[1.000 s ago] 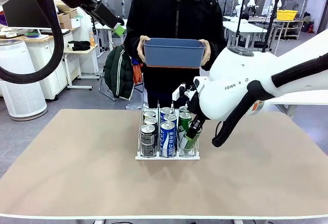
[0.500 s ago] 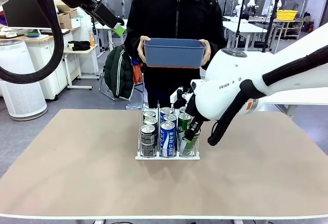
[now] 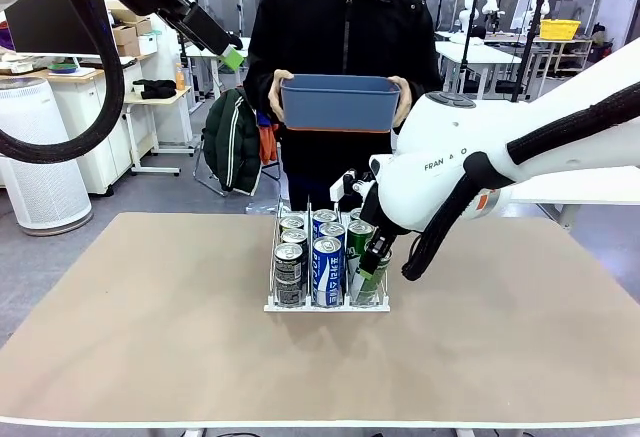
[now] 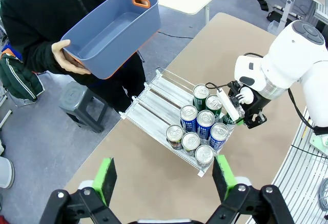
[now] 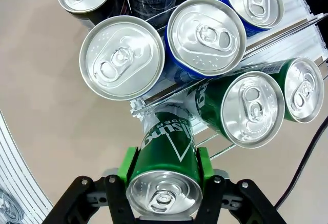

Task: Fill the beverage cans into the dispenser.
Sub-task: Place the picked Sprite in the line of the Automatic Can Dispenser with the same cans.

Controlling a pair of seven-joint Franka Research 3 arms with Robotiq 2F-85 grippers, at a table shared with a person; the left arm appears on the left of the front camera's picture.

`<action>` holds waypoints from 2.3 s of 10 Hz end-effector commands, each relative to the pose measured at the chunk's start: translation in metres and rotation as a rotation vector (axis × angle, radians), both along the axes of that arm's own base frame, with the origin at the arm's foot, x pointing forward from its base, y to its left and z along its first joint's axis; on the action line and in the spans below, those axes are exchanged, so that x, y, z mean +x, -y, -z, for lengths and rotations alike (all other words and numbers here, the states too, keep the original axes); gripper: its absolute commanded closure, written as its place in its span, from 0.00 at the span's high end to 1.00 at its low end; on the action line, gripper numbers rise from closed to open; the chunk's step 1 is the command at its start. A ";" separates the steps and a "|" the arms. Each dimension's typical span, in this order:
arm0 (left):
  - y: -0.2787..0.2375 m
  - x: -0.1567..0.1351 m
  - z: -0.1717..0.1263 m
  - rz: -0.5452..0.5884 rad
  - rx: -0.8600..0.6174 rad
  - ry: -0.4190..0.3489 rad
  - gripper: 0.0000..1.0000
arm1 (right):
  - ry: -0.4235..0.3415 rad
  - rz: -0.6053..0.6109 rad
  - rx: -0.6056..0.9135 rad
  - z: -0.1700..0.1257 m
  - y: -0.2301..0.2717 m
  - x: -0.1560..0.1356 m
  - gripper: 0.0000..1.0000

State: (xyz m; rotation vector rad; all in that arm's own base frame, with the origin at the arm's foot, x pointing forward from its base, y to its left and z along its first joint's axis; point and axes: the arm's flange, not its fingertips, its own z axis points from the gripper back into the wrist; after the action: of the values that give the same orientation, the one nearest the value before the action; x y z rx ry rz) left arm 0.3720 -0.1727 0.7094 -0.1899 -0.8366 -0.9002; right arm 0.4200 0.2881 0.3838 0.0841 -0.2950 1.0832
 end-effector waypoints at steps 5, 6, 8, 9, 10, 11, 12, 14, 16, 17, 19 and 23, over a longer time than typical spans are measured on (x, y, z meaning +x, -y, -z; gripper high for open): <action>-0.001 0.000 0.000 -0.002 0.002 0.001 1.00 | 0.000 0.001 0.000 0.000 0.000 0.000 0.58; -0.001 0.000 0.000 -0.002 0.002 0.001 1.00 | -0.032 -0.028 0.010 0.000 -0.001 0.001 0.77; -0.001 0.000 0.000 -0.002 0.002 0.001 1.00 | -0.043 -0.023 0.010 -0.007 -0.003 0.001 0.96; -0.001 0.000 0.000 -0.002 0.002 0.001 1.00 | -0.019 -0.018 0.016 -0.015 -0.002 0.001 0.78; -0.001 0.000 0.000 -0.002 0.002 0.001 1.00 | -0.001 -0.010 0.027 -0.024 0.000 0.000 1.00; -0.001 0.000 0.000 -0.002 0.002 0.001 1.00 | 0.010 0.000 0.043 -0.033 0.003 -0.001 0.98; -0.001 0.000 0.000 -0.002 0.002 0.001 1.00 | 0.017 0.001 0.057 -0.042 0.006 -0.004 1.00; -0.001 0.000 0.000 -0.002 0.002 0.001 1.00 | 0.042 0.022 0.092 -0.061 0.013 -0.013 1.00; -0.001 0.000 0.000 -0.002 0.002 0.001 1.00 | 0.053 0.030 0.120 -0.076 0.023 -0.022 1.00; -0.001 0.000 0.000 -0.002 0.002 0.001 1.00 | 0.060 0.030 0.125 -0.080 0.027 -0.025 1.00; -0.001 0.000 0.000 -0.002 0.002 0.001 1.00 | 0.100 0.038 0.136 -0.083 0.030 -0.027 1.00; -0.001 0.000 0.000 -0.002 0.002 0.001 1.00 | 0.088 0.054 0.118 -0.088 0.024 -0.024 1.00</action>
State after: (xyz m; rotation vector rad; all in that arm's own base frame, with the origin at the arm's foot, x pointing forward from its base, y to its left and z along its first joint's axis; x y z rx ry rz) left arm 0.3720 -0.1727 0.7094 -0.1899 -0.8366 -0.9002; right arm 0.3959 0.2614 0.4725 0.1316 -0.4461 1.0126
